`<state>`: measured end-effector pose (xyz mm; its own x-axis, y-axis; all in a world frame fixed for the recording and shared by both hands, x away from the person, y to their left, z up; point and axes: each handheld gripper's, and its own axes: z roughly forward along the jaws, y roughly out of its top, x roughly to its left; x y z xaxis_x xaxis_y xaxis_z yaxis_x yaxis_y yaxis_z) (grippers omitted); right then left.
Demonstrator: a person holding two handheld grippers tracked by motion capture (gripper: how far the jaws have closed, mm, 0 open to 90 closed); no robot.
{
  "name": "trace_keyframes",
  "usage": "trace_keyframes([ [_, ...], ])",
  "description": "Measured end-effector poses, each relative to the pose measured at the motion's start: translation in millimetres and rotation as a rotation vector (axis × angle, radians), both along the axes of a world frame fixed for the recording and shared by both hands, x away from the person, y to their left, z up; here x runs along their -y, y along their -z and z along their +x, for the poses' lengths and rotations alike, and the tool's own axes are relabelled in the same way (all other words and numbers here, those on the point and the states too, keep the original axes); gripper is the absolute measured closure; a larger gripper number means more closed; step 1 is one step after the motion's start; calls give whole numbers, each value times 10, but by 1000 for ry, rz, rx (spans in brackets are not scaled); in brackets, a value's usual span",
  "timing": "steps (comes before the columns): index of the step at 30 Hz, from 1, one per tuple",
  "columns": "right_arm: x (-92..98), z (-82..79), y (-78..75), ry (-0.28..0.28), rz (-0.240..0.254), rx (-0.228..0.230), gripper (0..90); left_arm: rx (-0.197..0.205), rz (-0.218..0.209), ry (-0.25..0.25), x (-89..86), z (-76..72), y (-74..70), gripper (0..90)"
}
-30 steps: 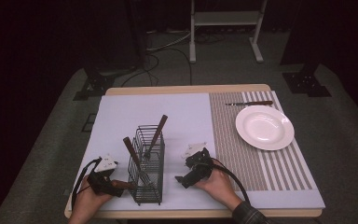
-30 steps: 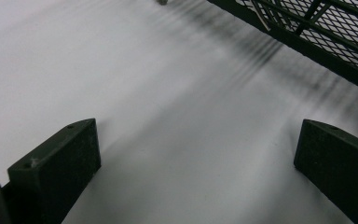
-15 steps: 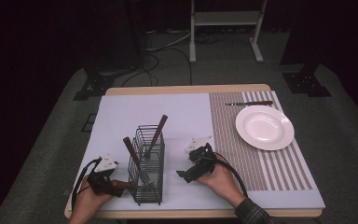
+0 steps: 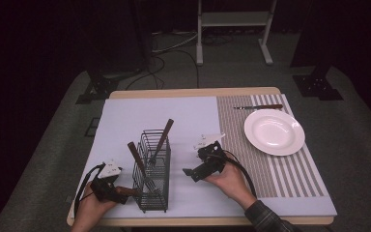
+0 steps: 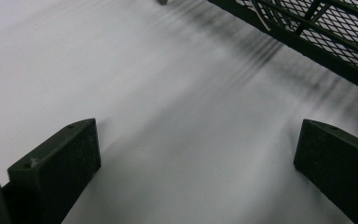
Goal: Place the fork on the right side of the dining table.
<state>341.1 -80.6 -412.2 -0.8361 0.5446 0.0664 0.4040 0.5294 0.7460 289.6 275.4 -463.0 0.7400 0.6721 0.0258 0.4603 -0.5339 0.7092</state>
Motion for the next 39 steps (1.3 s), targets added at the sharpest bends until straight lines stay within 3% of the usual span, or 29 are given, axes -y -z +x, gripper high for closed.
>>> trace_keyframes([
  [27,-65,152,-429,-12,102,39,0,1,0,0,-1,1,0,0],
  [29,-66,159,-457,-19,114,42,39,1,0,0,0,1,1,0],
  [39,-105,230,-574,-26,152,53,48,1,-1,0,0,0,2,0],
])
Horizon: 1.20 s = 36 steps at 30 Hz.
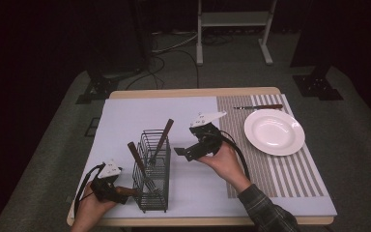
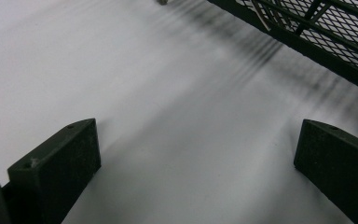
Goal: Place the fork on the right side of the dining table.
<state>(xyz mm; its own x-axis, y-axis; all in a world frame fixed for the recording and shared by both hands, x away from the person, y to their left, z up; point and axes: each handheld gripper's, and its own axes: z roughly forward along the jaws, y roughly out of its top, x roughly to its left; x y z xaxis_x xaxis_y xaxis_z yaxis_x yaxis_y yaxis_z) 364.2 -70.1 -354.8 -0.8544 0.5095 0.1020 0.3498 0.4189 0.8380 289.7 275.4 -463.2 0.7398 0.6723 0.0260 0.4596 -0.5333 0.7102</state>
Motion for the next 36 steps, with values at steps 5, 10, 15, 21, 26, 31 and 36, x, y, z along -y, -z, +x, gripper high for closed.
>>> trace_keyframes([
  [5,-32,41,-40,-2,11,2,52,1,1,1,-1,1,-1,0],
  [10,-72,105,-66,-5,17,-1,54,0,1,1,-1,1,-1,0],
  [15,-114,166,-98,-2,41,-3,60,0,1,1,-1,1,-1,0],
  [21,-191,267,-128,-6,49,-8,70,1,1,1,-1,1,-1,0],
  [26,-250,344,-141,-22,71,-13,141,1,-1,0,0,1,0,0],
  [31,-298,407,-151,-31,96,-8,226,0,-1,0,0,1,0,0],
  [36,-327,436,-128,-36,106,-11,343,1,-1,0,0,1,0,0],
])
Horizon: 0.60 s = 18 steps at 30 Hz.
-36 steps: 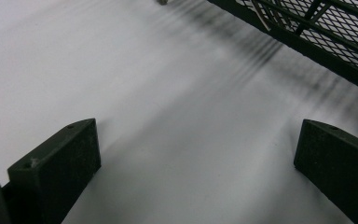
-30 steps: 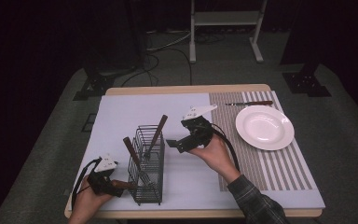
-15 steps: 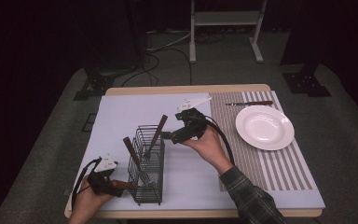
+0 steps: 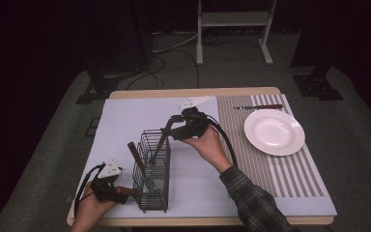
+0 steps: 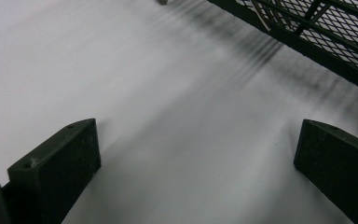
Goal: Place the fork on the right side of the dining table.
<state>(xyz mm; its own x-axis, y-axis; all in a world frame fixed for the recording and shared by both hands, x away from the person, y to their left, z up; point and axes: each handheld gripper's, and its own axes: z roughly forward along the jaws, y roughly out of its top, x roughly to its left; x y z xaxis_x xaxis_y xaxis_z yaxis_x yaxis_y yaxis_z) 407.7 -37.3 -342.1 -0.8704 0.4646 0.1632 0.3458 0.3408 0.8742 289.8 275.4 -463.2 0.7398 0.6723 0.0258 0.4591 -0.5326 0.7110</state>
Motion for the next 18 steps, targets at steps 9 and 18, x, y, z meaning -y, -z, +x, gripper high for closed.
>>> trace_keyframes([
  [9,13,0,1,-17,21,3,539,0,0,0,0,0,0,0],
  [18,26,-73,-45,-24,32,14,592,-1,0,0,0,0,-1,0],
])
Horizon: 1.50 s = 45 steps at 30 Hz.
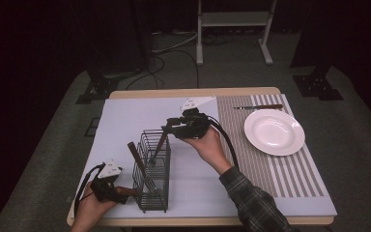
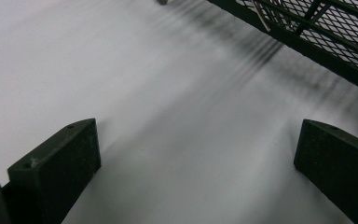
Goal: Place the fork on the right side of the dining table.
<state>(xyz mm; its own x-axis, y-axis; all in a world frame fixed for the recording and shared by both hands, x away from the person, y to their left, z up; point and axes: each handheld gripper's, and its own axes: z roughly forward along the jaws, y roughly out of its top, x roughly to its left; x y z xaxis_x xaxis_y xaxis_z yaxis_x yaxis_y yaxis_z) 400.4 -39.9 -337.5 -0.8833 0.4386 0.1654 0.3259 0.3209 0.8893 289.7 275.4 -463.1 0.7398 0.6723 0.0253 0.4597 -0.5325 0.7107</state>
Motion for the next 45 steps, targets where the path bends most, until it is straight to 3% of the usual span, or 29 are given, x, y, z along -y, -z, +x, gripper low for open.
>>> trace_keyframes([
  [13,37,-137,-93,-48,33,11,708,1,1,-1,0,0,0,0],
  [19,69,-182,-137,-97,72,-25,759,1,2,1,-1,0,0,0],
  [29,61,-229,-172,-124,91,-24,777,0,3,1,-1,0,-2,0],
  [33,81,-239,-195,-135,130,-30,800,0,3,1,-1,0,-1,0],
  [35,98,-267,-240,-105,106,16,801,0,3,1,-1,0,-1,0],
  [45,152,-292,-361,-92,111,47,800,0,2,0,-1,0,-1,0],
])
